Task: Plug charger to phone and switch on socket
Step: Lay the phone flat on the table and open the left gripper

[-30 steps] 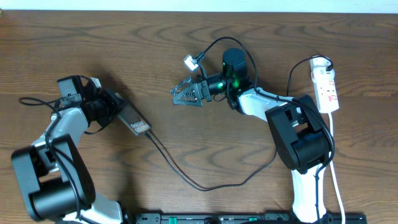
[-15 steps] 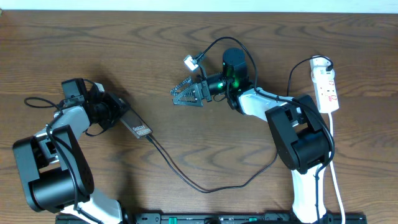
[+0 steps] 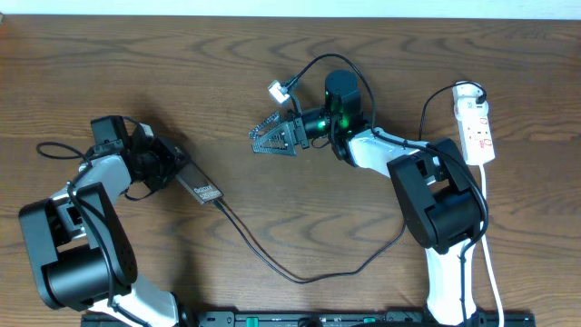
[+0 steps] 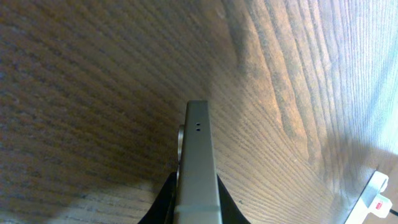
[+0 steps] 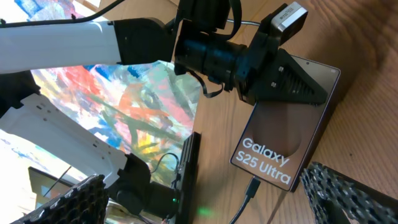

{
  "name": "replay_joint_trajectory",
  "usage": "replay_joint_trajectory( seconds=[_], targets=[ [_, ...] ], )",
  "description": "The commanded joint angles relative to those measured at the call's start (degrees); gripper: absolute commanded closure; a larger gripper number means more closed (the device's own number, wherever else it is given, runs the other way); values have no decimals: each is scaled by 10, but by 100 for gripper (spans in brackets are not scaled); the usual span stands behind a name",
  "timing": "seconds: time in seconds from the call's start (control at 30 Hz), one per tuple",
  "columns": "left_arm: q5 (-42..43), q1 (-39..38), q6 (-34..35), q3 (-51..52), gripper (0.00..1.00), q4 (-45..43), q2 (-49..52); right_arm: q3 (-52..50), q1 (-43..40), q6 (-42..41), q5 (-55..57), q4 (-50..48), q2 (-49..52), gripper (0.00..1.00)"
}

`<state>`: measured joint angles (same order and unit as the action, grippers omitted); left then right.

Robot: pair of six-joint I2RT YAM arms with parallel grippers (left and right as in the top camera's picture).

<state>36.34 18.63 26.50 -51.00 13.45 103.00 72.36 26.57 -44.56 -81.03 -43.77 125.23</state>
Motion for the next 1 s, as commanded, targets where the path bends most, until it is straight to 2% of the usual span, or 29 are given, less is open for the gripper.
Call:
replay_joint_trajectory(
  seconds=[0.0,0.47,0.97],
  targets=[
    [4,-1,-7,2,92,10,-2,10,-2,9,-6,1,-4,1],
    [4,-1,-8,2,92,16,-2,10,-2,9,-6,3,-4,1],
    [4,-1,-8,2,83,24,-2,10,-2,9,-6,3,-4,1]
  ],
)
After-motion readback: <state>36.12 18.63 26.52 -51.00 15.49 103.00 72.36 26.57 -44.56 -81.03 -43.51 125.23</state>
